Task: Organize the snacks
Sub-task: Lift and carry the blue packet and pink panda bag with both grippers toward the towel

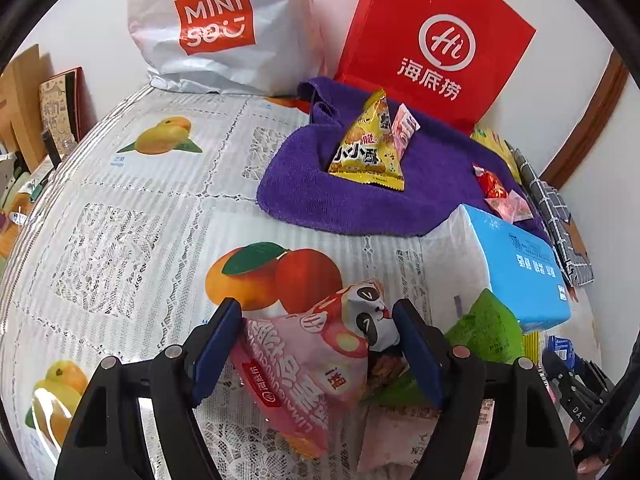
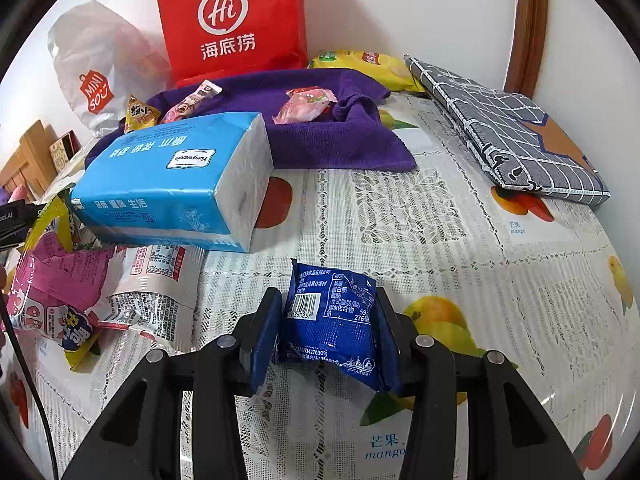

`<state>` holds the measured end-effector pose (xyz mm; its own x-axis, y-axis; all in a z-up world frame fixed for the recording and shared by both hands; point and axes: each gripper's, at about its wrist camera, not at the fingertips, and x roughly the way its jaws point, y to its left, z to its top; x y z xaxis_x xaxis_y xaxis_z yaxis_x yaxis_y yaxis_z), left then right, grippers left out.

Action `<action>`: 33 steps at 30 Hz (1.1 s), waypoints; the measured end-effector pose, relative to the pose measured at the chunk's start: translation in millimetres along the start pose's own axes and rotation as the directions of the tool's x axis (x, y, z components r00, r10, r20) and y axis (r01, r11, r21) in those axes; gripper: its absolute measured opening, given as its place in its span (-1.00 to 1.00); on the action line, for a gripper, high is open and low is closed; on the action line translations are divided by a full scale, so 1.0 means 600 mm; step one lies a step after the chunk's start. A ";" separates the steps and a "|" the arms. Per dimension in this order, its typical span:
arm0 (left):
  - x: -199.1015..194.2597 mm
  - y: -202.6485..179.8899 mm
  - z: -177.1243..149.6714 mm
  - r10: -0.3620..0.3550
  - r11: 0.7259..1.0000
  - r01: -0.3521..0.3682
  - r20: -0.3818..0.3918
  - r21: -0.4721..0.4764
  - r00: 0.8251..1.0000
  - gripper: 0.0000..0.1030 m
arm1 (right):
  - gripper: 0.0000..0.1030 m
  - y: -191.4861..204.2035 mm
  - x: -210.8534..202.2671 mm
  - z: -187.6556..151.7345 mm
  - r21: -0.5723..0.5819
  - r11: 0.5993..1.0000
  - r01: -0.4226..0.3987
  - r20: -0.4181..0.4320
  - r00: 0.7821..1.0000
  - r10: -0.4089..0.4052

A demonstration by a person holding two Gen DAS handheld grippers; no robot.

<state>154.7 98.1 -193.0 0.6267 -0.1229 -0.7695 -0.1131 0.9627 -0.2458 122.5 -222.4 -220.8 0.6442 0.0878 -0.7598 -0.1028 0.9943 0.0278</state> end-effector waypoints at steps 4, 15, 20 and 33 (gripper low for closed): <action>0.007 0.003 -0.002 -0.020 1.000 0.020 0.015 0.011 1.000 0.60 | -0.11 0.000 0.000 0.000 0.000 1.000 0.000 0.000 1.000 0.000; 0.007 0.003 -0.007 -0.027 1.000 0.027 0.052 0.012 0.998 0.65 | -0.09 0.002 0.001 0.000 -0.012 1.000 0.005 0.000 1.000 -0.005; 0.004 0.002 -0.010 -0.026 1.000 0.025 0.062 0.012 0.998 0.63 | -0.09 0.001 0.001 0.000 -0.010 1.000 0.002 0.000 1.000 -0.002; -0.007 0.003 -0.010 -0.051 0.999 0.051 0.078 -0.006 0.996 0.36 | -0.19 -0.009 -0.001 0.000 0.023 1.000 -0.020 0.008 1.000 0.019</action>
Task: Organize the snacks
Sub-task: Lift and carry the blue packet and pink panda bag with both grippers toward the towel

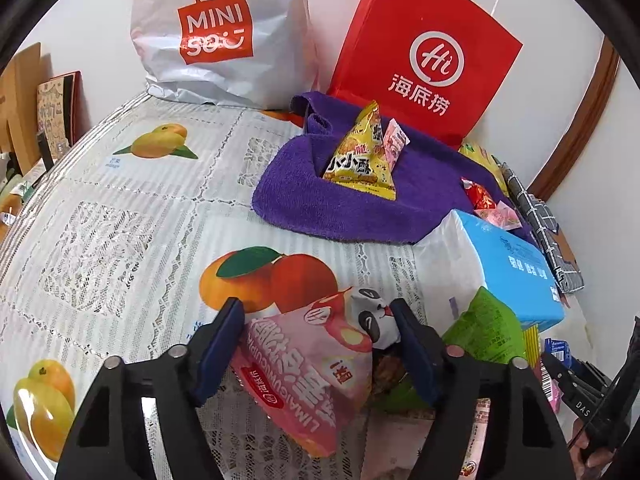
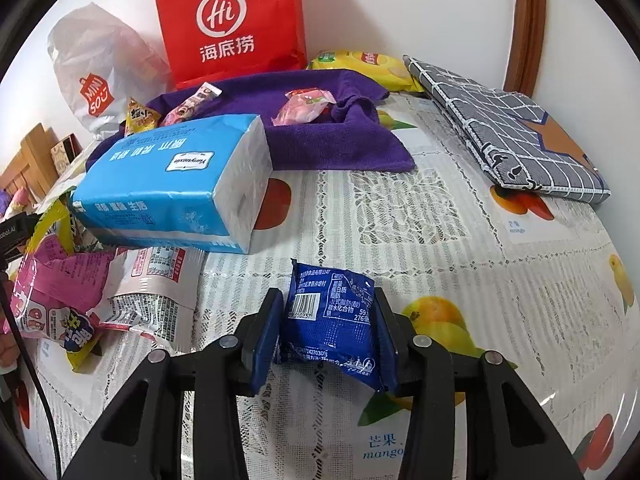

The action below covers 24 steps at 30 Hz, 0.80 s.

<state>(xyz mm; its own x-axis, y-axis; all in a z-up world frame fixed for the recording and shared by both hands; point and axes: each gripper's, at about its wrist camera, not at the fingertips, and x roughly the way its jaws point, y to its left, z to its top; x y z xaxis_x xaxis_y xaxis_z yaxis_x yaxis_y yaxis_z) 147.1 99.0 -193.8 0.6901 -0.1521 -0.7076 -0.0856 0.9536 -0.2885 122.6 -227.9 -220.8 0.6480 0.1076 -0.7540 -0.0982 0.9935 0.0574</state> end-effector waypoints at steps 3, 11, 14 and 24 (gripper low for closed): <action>-0.002 0.001 0.001 -0.006 1.000 0.006 0.003 -0.002 1.000 0.29 | -0.21 -0.006 -0.001 0.000 0.019 1.000 -0.018 0.004 1.000 0.018; -0.016 0.007 0.009 -0.036 0.999 0.036 -0.009 -0.017 0.999 0.07 | -0.28 0.001 -0.009 -0.003 -0.001 0.999 -0.037 0.010 0.999 0.037; -0.032 0.008 0.010 -0.031 0.999 0.031 0.000 -0.009 1.000 0.06 | -0.29 0.009 -0.018 -0.006 -0.010 0.999 -0.040 0.018 0.999 0.040; -0.098 0.008 0.006 -0.048 0.999 0.049 0.027 -0.004 0.998 0.06 | -0.29 0.038 -0.072 -0.004 -0.020 0.995 -0.103 0.058 0.993 0.104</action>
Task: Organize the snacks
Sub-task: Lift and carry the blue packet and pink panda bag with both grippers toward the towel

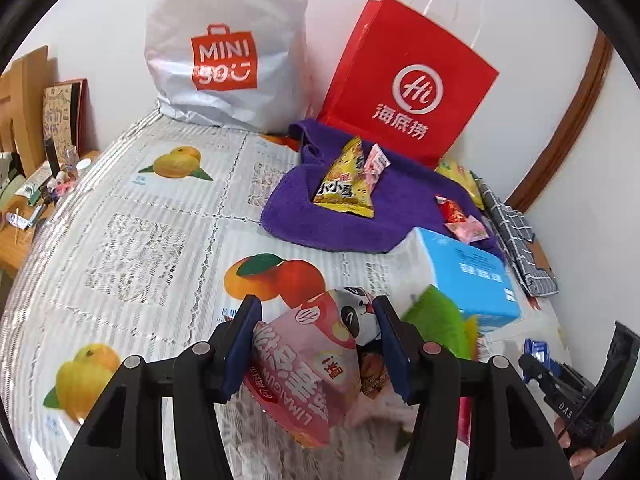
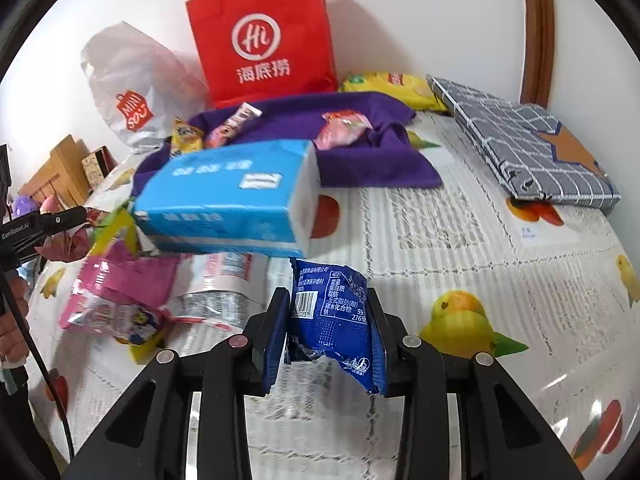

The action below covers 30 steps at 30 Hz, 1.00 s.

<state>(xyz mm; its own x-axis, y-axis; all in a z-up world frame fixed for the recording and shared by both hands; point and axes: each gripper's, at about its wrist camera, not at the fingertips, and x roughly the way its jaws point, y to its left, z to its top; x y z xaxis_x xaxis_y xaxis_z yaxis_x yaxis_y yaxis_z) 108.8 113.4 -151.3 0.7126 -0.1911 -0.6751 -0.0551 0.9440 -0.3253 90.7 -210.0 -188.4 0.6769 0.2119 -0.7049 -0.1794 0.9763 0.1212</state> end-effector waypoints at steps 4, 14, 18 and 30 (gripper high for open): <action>-0.030 -0.016 -0.004 -0.022 1.000 0.022 0.007 0.021 1.000 0.06 | -0.29 0.007 -0.028 0.009 0.008 1.000 -0.013 0.031 0.999 0.013; -0.087 -0.080 -0.013 -0.085 0.993 0.084 0.004 0.078 0.996 0.07 | -0.29 0.032 -0.075 0.028 -0.008 1.000 -0.012 0.062 0.998 0.013; -0.096 -0.109 -0.008 -0.085 0.991 0.084 0.002 0.104 0.996 0.07 | -0.29 0.039 -0.088 0.042 -0.025 1.000 -0.005 0.072 0.997 0.006; -0.100 -0.173 0.058 -0.099 0.983 0.094 0.021 0.158 0.995 0.07 | -0.29 0.045 -0.109 0.146 -0.054 0.998 0.010 0.130 0.992 -0.003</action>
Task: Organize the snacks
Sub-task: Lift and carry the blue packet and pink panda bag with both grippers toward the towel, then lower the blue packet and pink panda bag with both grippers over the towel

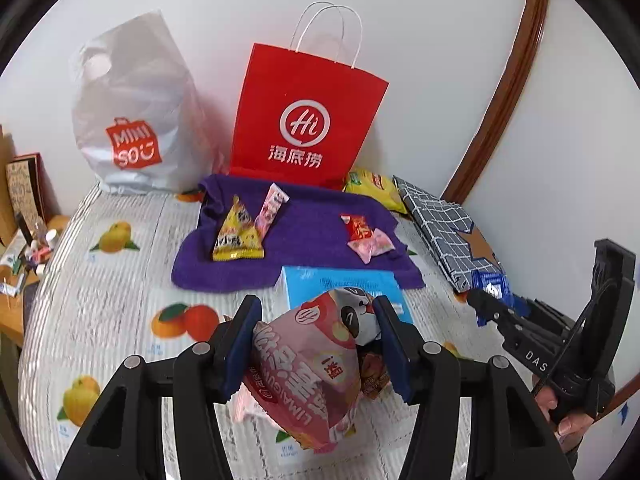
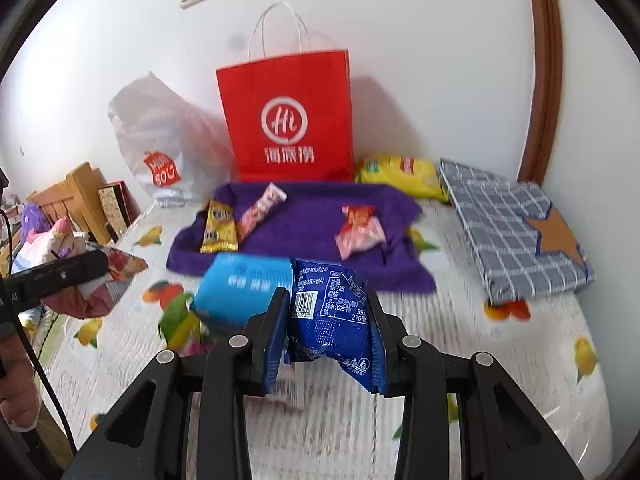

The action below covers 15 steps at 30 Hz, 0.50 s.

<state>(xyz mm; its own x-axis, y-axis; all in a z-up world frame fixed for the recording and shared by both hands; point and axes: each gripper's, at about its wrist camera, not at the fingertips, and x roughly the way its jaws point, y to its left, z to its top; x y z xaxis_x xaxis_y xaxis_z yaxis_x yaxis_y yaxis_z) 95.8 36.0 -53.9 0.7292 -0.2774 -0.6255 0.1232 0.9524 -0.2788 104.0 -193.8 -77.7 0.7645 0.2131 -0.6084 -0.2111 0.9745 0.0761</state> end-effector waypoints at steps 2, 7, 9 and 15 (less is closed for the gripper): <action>0.005 -0.003 0.017 0.006 1.000 -0.006 0.000 0.006 1.000 0.07 | -0.29 0.001 0.004 0.020 -0.002 1.000 -0.010 0.010 1.000 0.010; 0.017 0.001 0.050 0.016 1.000 -0.016 0.010 0.011 1.000 0.07 | -0.29 0.007 0.019 0.067 -0.013 1.000 -0.008 0.035 0.999 0.008; 0.025 0.007 0.066 0.018 1.000 -0.018 0.010 0.003 1.000 0.07 | -0.29 0.006 0.029 0.085 -0.012 1.000 -0.011 0.043 0.999 0.011; 0.046 0.027 0.113 0.035 0.999 -0.035 0.020 -0.013 0.999 0.07 | -0.29 0.008 0.070 0.139 0.009 1.000 -0.029 0.048 0.998 0.029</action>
<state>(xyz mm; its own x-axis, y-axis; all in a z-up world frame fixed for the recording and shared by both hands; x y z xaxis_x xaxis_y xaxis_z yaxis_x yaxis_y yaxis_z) 163.5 52.0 -26.4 0.7463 -0.2415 -0.6203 0.0893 0.9598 -0.2662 185.9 -174.4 -37.2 0.7864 0.2440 -0.5675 -0.2279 0.9685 0.1005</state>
